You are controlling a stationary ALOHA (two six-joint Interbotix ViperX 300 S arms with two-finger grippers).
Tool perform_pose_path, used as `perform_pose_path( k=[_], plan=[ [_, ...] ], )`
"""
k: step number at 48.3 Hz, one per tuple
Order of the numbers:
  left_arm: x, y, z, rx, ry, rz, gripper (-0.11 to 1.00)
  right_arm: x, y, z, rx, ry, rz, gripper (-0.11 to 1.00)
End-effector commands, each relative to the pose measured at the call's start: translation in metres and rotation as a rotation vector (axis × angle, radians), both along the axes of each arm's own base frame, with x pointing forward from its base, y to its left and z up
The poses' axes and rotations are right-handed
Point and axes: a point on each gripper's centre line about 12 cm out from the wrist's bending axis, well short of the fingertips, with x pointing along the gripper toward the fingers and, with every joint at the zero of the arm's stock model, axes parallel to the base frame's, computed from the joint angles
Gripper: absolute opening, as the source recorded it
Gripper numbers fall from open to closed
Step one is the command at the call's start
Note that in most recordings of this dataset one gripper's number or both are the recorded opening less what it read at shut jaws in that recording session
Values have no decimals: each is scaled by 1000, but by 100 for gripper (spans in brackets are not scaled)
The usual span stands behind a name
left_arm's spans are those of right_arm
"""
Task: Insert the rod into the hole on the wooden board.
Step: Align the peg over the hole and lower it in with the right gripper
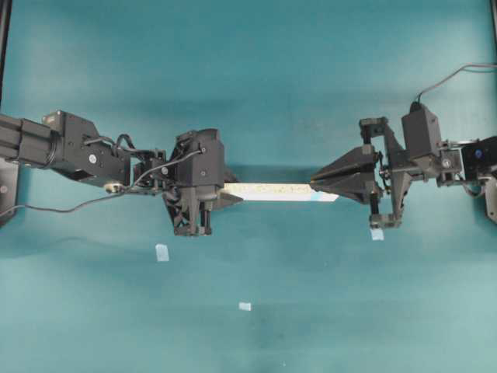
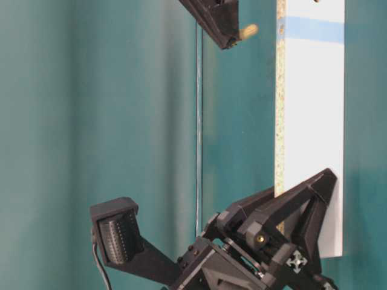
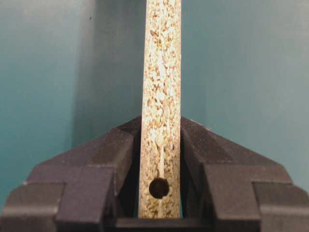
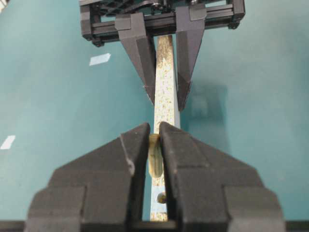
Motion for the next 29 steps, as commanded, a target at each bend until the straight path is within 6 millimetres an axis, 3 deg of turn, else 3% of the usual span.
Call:
perform_pose_path(
  k=[1,29],
  plan=[
    [2,-1,9,3,-20,-8,31,3,-2,5,-7,-30,-9,10],
    [2,3,9,5,-15,2,31,4,-2,-8,-9,4,-8,10]
  ],
)
